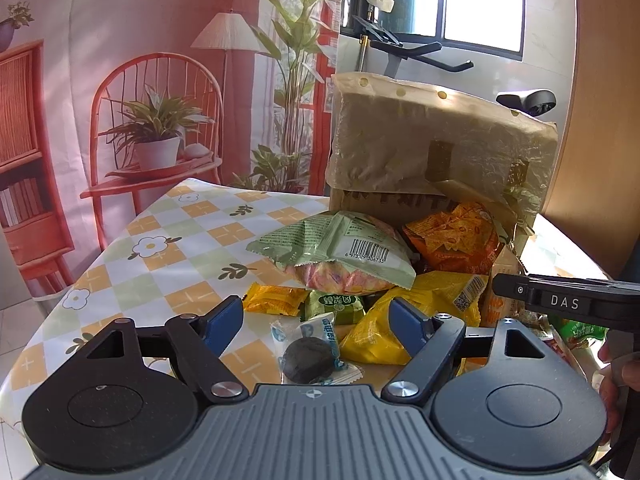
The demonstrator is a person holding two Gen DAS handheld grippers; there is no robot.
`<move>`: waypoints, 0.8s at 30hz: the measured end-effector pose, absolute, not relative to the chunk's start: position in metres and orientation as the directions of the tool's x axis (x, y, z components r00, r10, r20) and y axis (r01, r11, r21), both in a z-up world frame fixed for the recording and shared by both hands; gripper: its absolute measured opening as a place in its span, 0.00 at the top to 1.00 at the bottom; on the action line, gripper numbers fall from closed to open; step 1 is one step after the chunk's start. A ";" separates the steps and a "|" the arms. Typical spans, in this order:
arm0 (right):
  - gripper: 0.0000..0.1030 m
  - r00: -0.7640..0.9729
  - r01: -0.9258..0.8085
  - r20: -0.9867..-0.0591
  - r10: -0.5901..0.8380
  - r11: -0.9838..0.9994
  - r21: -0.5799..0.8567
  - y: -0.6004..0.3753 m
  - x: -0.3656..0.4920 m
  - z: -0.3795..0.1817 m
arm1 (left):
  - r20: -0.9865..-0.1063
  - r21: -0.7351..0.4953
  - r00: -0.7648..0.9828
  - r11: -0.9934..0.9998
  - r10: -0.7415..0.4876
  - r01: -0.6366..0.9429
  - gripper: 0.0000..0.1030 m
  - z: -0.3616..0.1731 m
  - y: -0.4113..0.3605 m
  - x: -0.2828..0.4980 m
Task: Organize snacks
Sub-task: 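Move left tool to the black round cake while right tool approaches the orange snack bar, then close left tool on the black round cake while right tool grasps the orange snack bar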
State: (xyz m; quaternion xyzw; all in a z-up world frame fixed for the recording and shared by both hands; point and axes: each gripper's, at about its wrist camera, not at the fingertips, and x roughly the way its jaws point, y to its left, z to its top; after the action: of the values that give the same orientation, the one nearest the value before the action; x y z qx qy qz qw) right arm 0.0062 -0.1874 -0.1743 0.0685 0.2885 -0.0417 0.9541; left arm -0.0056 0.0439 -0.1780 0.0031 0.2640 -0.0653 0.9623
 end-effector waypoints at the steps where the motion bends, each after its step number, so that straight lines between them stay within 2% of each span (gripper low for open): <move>1: 0.52 0.828 0.118 -0.559 -0.035 0.987 0.113 -0.187 0.006 -0.177 | -0.510 -0.028 0.851 0.991 -0.124 0.127 0.20 -0.178 0.044 -0.005; 6: 0.48 0.823 0.123 -0.567 -0.025 0.983 0.135 -0.188 0.002 -0.180 | -0.514 -0.025 0.848 0.991 -0.127 0.133 0.20 -0.179 0.043 -0.004; 9: 0.40 0.815 0.131 -0.579 -0.009 0.977 0.168 -0.189 -0.001 -0.181 | -0.515 -0.026 0.847 0.990 -0.129 0.135 0.20 -0.180 0.043 -0.004; 16: 0.41 0.785 0.153 -0.618 0.036 0.956 0.250 -0.194 -0.001 -0.195 | -0.524 -0.021 0.841 0.988 -0.139 0.151 0.22 -0.183 0.041 -0.005; 24: 0.41 0.751 0.136 -0.660 -0.012 0.981 0.138 -0.177 0.009 -0.200 | -0.536 -0.013 0.833 0.988 -0.137 0.154 0.22 -0.186 0.041 -0.004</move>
State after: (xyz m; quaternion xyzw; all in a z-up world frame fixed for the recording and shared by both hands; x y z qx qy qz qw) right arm 0.0087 -0.1774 -0.1999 0.0889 0.3506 -0.0398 0.9315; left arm -0.0037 0.0407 -0.1857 0.0155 0.2785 -0.0759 0.9573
